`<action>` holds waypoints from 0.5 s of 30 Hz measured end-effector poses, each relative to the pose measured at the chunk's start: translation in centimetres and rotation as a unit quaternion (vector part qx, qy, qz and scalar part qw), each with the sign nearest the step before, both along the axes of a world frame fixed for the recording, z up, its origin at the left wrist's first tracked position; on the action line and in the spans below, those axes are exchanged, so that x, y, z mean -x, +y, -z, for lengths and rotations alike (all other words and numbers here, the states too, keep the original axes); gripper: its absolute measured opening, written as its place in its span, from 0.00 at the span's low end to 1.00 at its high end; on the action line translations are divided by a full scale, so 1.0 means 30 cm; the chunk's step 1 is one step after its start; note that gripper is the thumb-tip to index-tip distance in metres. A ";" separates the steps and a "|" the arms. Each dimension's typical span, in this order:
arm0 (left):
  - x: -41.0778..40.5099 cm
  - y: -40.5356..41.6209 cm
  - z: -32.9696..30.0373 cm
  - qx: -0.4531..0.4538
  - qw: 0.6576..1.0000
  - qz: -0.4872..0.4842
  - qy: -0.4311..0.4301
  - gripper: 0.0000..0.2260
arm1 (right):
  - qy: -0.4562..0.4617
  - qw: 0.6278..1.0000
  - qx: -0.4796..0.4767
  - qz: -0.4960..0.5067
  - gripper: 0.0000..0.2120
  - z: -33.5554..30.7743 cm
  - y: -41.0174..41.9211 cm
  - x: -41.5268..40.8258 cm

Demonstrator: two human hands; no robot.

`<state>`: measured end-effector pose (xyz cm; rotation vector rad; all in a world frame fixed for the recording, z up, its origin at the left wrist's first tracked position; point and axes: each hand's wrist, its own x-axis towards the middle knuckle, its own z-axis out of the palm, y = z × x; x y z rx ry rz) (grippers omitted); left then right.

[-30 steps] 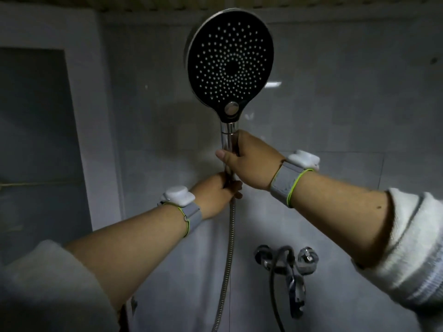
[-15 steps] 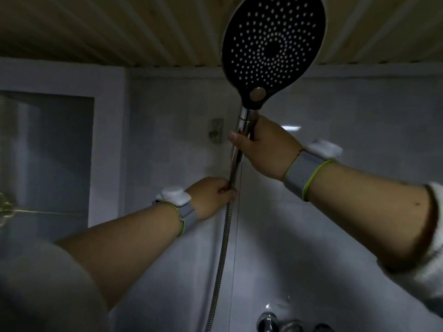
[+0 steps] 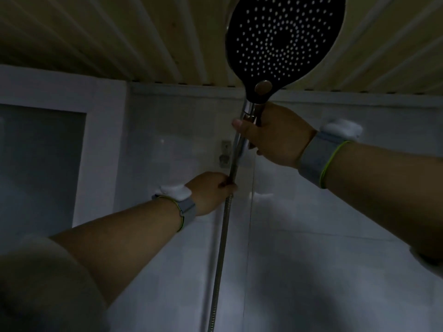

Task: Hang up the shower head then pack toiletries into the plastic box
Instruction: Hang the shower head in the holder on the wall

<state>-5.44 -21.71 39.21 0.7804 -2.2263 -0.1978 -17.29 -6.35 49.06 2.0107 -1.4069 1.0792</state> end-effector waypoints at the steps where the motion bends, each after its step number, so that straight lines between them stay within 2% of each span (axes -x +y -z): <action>1: -0.026 -0.031 -0.006 0.002 1.000 0.003 -0.002 0.23 | 0.007 1.000 0.003 0.009 0.20 -0.003 -0.026 -0.032; 6: -0.033 -0.065 -0.014 0.008 1.000 0.013 -0.001 0.23 | 0.018 0.999 0.000 0.030 0.25 -0.022 -0.044 -0.074; 12: -0.059 -0.144 -0.032 -0.008 1.000 0.015 -0.010 0.16 | 0.021 0.998 0.003 0.056 0.21 -0.033 -0.099 -0.130; 15: -0.052 -0.158 -0.044 -0.011 0.999 0.018 -0.027 0.18 | 0.025 0.997 0.002 0.072 0.20 -0.038 -0.111 -0.136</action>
